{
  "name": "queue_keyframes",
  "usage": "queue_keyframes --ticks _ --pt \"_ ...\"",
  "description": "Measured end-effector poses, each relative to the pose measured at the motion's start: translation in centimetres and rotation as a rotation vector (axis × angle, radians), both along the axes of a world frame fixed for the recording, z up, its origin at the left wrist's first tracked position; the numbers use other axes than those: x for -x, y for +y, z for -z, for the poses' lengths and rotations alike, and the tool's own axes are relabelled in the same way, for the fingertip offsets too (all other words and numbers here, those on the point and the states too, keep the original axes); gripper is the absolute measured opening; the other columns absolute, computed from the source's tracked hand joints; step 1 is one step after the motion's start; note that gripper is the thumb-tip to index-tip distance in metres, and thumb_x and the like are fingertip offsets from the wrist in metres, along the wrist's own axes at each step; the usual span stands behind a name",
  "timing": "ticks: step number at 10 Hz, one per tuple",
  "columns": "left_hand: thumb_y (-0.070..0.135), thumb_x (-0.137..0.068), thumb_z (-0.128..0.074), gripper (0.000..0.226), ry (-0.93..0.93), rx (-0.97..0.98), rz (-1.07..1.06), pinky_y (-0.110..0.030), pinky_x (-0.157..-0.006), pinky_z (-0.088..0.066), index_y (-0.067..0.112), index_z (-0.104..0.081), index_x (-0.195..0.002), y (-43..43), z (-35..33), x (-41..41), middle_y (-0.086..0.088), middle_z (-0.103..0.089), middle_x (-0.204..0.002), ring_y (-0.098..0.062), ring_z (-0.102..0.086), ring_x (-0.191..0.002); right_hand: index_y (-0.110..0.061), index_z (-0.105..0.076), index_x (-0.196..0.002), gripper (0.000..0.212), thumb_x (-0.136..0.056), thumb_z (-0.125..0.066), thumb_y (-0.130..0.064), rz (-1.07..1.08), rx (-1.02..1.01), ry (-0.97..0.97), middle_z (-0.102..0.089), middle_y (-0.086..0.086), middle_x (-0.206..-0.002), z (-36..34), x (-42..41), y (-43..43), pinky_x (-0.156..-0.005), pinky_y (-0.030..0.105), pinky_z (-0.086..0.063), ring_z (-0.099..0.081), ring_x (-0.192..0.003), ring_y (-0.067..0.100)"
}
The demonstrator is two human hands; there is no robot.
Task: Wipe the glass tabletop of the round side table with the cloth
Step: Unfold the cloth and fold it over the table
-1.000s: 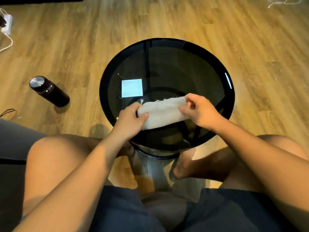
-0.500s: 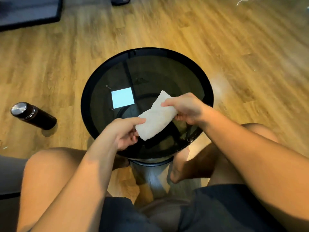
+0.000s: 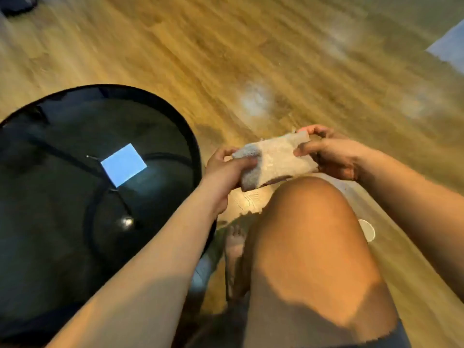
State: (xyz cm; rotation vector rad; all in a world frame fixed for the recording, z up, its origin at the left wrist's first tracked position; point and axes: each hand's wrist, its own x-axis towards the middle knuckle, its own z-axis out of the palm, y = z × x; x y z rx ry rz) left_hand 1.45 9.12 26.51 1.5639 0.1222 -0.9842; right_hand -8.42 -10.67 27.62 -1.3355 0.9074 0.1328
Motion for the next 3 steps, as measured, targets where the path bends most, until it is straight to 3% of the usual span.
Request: queue_keyframes --ticks 1,2,3 --pt "0.008 -0.081 -0.074 0.038 0.017 -0.117 0.054 -0.028 -0.069 -0.053 0.018 -0.057 -0.113 -2.7 4.5 0.8 -0.007 -0.068 -0.112 -0.022 -0.067 -0.091 -0.02 -0.06 -0.112 0.043 -0.08 -0.065 0.009 0.111 -0.037 0.072 -0.061 0.004 -0.082 4.7 2.3 -0.8 -0.061 0.03 -0.042 -0.053 -0.069 0.019" --pt "0.009 -0.085 -0.072 0.043 0.025 -0.273 0.102 -0.012 -0.061 -0.049 0.016 -0.054 -0.124 -4.9 9.7 1.8 0.0 -0.063 -0.108 -0.014 -0.061 -0.082 -0.004 -0.054 -0.128 0.044 -0.087 -0.059 0.011 0.171 -0.028 0.154 -0.064 0.007 -0.089 9.6 3.7 -0.7 -0.051 0.02 -0.047 -0.061 -0.057 0.009" --pt "0.008 -0.092 -0.063 0.054 0.013 -0.429 0.12 -0.016 -0.069 -0.044 0.012 -0.042 -0.141 -5.5 12.1 1.7 -0.004 -0.054 -0.12 -0.021 -0.058 -0.097 -0.006 -0.046 -0.139 0.047 -0.094 -0.053 0.005 0.196 -0.084 0.251 -0.063 0.016 -0.122 12.2 4.2 -0.6 -0.063 0.023 -0.054 -0.071 -0.083 0.013"
